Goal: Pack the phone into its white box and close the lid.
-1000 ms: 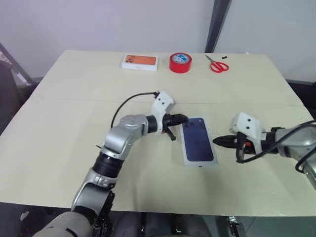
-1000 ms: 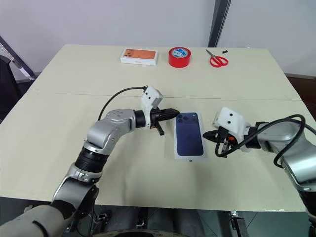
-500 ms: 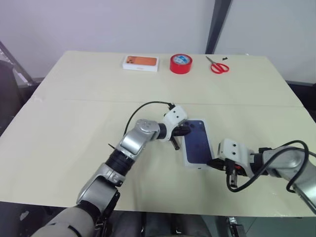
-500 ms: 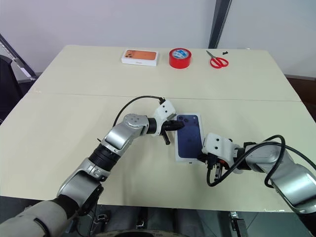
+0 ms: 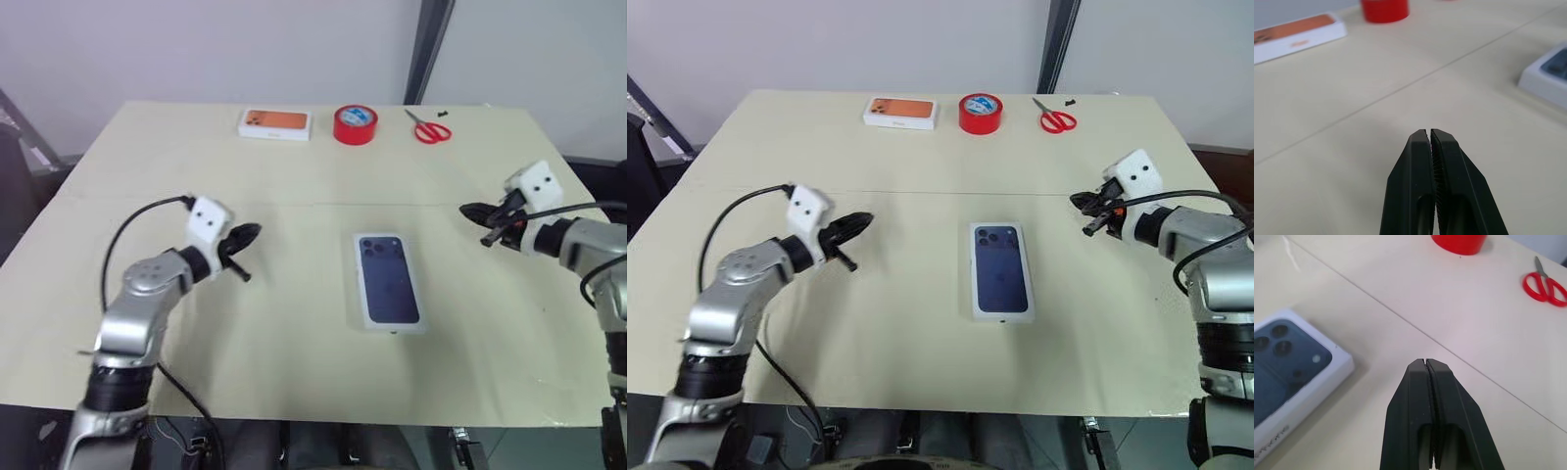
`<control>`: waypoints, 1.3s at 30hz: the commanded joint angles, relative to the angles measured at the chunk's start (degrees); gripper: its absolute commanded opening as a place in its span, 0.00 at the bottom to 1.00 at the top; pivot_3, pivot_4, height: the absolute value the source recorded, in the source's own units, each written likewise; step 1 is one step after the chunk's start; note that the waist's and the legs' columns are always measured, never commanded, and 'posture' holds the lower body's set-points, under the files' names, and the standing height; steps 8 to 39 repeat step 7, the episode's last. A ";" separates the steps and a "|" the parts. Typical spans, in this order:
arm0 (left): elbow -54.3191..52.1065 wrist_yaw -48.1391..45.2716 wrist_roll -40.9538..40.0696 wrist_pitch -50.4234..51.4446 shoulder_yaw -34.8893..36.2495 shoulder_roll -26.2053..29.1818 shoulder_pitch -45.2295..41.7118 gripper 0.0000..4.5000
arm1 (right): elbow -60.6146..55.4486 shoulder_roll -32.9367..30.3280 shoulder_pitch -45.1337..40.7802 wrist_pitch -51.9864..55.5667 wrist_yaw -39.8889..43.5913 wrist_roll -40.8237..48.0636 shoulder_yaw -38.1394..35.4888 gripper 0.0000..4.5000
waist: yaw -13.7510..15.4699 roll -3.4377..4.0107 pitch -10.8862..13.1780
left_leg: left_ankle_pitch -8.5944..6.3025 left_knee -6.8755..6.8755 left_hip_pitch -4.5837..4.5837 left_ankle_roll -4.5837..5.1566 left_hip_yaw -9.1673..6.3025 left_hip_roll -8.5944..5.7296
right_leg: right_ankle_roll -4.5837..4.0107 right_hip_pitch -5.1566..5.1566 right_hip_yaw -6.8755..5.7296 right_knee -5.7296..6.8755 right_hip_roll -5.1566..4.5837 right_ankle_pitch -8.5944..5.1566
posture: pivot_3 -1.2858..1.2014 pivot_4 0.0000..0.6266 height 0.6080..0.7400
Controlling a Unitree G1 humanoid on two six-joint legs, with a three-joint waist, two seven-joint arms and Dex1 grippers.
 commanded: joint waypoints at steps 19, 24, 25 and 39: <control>-3.47 2.35 -3.09 -1.23 6.30 1.80 4.92 0.03 | 0.50 1.16 -1.96 -1.14 5.99 2.71 0.87 0.01 | 0.16 0.01 0.00 | -0.01 -0.02 0.00 0.00 0.00 0.00 | -0.01 -0.02 0.00 0.00 -0.03 0.00 | 0.52 0.24 0.92; -3.47 2.35 -3.09 -1.23 6.30 1.80 4.92 0.03 | 0.50 1.16 -1.96 -1.14 5.99 2.71 0.87 0.01 | 0.16 0.01 0.00 | -0.01 -0.02 0.00 0.00 0.00 0.00 | -0.01 -0.02 0.00 0.00 -0.03 0.00 | 0.52 0.24 0.92; -3.47 2.35 -3.09 -1.23 6.30 1.80 4.92 0.03 | 0.50 1.16 -1.96 -1.14 5.99 2.71 0.87 0.01 | 0.16 0.01 0.00 | -0.01 -0.02 0.00 0.00 0.00 0.00 | -0.01 -0.02 0.00 0.00 -0.03 0.00 | 0.52 0.24 0.92; -3.47 2.35 -3.09 -1.23 6.30 1.80 4.92 0.03 | 0.50 1.16 -1.96 -1.14 5.99 2.71 0.87 0.01 | 0.16 0.01 0.00 | -0.01 -0.02 0.00 0.00 0.00 0.00 | -0.01 -0.02 0.00 0.00 -0.03 0.00 | 0.52 0.24 0.92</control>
